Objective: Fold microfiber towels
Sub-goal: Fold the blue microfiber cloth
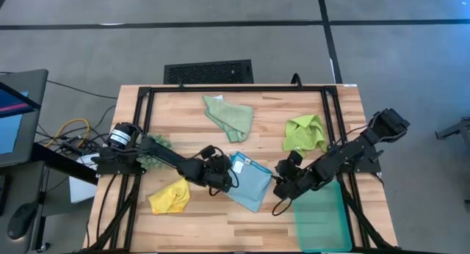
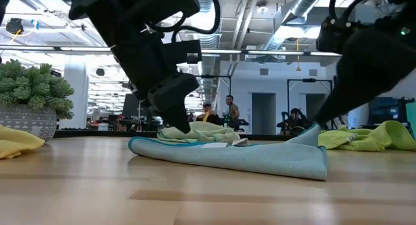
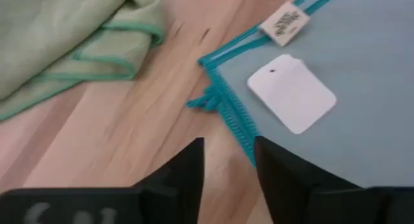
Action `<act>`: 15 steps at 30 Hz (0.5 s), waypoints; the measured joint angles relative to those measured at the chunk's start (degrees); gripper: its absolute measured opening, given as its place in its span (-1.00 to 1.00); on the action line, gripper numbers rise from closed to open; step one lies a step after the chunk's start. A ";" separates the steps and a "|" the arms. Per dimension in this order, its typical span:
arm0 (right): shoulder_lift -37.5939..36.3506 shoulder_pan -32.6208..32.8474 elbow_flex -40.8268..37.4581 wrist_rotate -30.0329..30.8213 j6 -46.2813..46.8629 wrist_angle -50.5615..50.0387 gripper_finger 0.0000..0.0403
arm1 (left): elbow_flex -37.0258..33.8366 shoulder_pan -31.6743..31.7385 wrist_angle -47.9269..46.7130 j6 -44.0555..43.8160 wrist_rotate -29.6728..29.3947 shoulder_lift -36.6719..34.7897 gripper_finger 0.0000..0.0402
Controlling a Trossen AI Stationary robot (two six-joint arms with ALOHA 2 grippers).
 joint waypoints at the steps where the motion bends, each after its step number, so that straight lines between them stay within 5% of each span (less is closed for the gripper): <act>1: -0.03 0.36 0.00 0.99 0.80 0.65 0.06 | 0.00 -0.01 0.69 1.10 -0.69 0.00 -0.31; 7: 2.00 -1.21 -0.03 1.97 3.96 3.79 0.02 | 0.00 -0.30 3.68 3.28 -3.32 0.00 -0.24; 15: 8.05 -2.57 0.01 -5.35 4.62 8.32 -0.23 | 0.00 -0.76 4.67 3.75 -3.43 0.02 -0.31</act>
